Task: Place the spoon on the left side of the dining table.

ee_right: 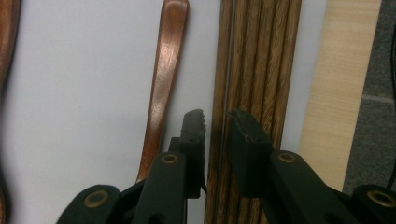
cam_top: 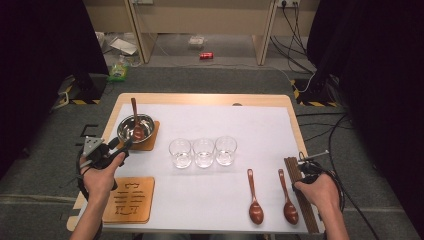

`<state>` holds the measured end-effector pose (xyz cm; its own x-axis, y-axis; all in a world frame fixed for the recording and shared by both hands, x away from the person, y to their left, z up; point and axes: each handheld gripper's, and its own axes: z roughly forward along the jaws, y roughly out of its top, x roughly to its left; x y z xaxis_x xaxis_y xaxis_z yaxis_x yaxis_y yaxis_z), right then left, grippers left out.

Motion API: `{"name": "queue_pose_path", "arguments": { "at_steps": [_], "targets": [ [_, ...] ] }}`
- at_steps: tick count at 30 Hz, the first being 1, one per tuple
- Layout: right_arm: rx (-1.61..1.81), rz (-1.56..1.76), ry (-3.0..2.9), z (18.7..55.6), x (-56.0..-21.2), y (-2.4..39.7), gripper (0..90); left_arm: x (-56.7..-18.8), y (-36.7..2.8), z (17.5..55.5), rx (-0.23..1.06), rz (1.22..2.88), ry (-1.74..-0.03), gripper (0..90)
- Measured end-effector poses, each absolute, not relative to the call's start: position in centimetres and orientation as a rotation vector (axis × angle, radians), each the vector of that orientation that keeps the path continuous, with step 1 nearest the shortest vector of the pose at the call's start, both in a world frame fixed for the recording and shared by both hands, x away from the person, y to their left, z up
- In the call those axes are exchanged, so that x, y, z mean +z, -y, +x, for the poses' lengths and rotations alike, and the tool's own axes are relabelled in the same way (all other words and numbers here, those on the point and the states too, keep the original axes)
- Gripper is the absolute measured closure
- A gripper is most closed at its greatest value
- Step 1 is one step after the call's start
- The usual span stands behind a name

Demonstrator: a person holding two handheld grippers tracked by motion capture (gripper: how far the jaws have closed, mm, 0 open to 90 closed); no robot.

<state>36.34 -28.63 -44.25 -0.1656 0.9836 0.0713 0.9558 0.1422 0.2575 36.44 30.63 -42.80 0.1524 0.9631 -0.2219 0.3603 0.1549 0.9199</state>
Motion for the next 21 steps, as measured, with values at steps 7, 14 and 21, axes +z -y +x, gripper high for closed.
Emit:
{"name": "queue_pose_path", "arguments": {
  "at_steps": [7,14,21],
  "targets": [
    [0.342,1.981,-2.294,36.5,-44.5,28.0,76.6,-42.9,-30.5,36.4,0.727,1.4,-1.394,44.3],
    [0.289,1.98,-2.31,36.8,-44.9,27.5,80.2,-43.1,-30.4,36.5,0.721,1.408,-1.395,44.2],
    [0.259,2.052,-2.263,37.2,-44.9,27.4,84.4,-43.3,-30.4,36.5,0.716,1.412,-1.399,44.2]
  ]
}}
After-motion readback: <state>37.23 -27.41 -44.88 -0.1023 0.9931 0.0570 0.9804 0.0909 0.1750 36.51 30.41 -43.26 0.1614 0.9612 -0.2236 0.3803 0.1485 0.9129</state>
